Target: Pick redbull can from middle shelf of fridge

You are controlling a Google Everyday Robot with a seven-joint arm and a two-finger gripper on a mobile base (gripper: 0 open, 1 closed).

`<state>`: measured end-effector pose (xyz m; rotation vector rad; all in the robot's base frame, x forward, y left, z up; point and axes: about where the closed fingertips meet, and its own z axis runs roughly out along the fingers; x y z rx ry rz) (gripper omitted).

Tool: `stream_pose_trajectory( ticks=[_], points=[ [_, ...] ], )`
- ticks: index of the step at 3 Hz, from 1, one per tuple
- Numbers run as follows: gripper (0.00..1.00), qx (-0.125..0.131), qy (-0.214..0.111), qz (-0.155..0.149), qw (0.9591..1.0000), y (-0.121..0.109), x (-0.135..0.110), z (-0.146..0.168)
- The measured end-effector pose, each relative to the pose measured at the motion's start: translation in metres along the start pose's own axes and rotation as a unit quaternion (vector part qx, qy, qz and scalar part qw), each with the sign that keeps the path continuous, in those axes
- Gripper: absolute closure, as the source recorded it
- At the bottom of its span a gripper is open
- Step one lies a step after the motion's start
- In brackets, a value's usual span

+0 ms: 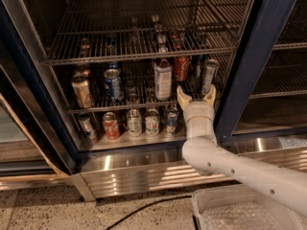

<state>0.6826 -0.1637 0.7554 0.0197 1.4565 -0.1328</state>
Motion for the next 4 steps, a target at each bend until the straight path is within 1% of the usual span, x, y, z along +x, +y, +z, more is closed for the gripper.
stream_pose_trajectory(
  ticks=[1, 2, 3, 4],
  points=[
    [0.29, 0.005, -0.003, -0.001, 1.0000, -0.001, -0.001, 0.006],
    [0.29, 0.016, -0.003, 0.000, 0.9999, -0.005, -0.001, 0.016],
    [0.26, 0.038, -0.004, 0.001, 0.9993, -0.019, -0.003, 0.034],
    [0.26, 0.040, -0.003, 0.000, 0.9992, -0.021, -0.003, 0.034]
  ],
)
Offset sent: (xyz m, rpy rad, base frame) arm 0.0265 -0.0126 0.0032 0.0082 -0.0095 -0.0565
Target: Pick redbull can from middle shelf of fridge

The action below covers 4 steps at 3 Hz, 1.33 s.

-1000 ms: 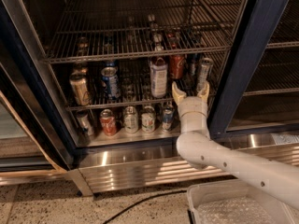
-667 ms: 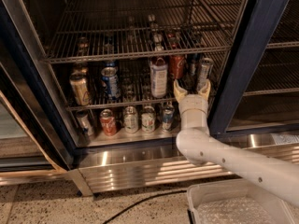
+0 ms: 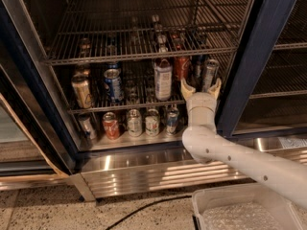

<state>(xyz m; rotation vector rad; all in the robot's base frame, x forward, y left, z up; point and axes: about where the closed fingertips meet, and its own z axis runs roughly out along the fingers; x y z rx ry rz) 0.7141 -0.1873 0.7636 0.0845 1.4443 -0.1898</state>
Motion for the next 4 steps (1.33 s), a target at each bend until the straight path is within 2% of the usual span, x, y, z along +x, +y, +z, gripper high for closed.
stream_pose_trajectory(
  ticks=[1, 2, 3, 4],
  points=[
    [0.25, 0.021, 0.003, -0.009, 0.9997, -0.017, 0.005, 0.011],
    [0.25, 0.052, 0.004, -0.018, 0.9985, -0.039, 0.010, 0.034],
    [0.25, 0.050, 0.003, -0.017, 0.9986, -0.030, 0.010, 0.042],
    [0.44, 0.054, 0.005, -0.019, 0.9983, -0.029, 0.014, 0.047]
  ],
)
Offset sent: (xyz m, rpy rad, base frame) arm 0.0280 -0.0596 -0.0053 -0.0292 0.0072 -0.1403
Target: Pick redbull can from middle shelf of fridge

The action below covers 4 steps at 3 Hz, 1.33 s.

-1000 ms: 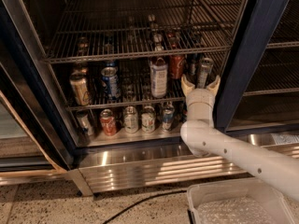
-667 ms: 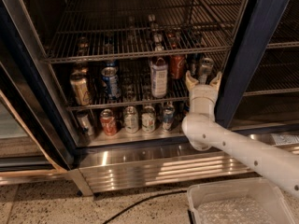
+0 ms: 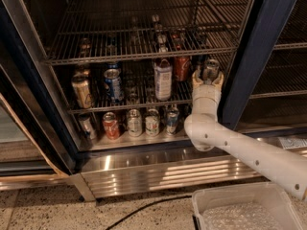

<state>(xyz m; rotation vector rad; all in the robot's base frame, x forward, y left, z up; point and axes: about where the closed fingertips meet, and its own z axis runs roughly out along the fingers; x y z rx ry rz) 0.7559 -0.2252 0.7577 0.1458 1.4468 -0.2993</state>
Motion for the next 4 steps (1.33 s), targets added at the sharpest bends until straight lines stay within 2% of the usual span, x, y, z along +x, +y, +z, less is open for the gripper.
stream_pose_trajectory(
  ticks=[2, 3, 4],
  points=[
    [0.91, 0.000, 0.000, 0.000, 1.0000, 0.0000, 0.0000, 0.0000],
    [1.00, 0.000, 0.000, 0.000, 1.0000, 0.0000, -0.0001, 0.0000],
    [1.00, 0.000, 0.000, 0.000, 1.0000, -0.0002, -0.0003, 0.0000]
  ],
)
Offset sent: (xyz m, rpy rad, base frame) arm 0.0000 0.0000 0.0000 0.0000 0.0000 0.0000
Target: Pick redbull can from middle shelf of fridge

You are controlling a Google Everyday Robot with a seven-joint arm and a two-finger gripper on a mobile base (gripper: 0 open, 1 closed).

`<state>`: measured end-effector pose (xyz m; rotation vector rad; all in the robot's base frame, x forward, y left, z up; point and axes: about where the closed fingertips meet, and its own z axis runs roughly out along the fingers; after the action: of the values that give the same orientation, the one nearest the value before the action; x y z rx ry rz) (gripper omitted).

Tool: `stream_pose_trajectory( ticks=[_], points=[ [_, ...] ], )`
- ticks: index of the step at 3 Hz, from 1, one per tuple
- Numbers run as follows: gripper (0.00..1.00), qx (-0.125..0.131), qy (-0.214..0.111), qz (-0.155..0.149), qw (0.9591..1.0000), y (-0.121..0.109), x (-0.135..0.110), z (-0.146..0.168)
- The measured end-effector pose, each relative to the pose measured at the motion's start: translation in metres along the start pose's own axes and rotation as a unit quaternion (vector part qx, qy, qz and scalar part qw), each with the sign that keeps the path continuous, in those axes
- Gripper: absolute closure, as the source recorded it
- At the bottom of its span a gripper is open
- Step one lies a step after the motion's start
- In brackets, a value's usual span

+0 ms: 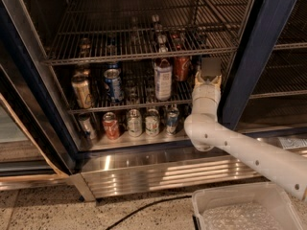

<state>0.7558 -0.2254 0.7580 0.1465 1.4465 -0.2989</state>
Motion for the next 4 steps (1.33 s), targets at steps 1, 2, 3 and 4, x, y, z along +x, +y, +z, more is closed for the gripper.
stream_pose_trajectory(
  ticks=[1, 2, 3, 4],
  points=[
    [1.00, 0.002, -0.002, 0.012, 0.9999, -0.006, -0.009, 0.000],
    [1.00, 0.005, -0.010, 0.034, 0.9993, -0.021, -0.032, -0.002],
    [1.00, -0.004, -0.017, 0.057, 0.9982, -0.034, -0.057, -0.006],
    [1.00, -0.032, -0.006, 0.070, 0.9970, -0.036, -0.071, -0.014]
  ],
)
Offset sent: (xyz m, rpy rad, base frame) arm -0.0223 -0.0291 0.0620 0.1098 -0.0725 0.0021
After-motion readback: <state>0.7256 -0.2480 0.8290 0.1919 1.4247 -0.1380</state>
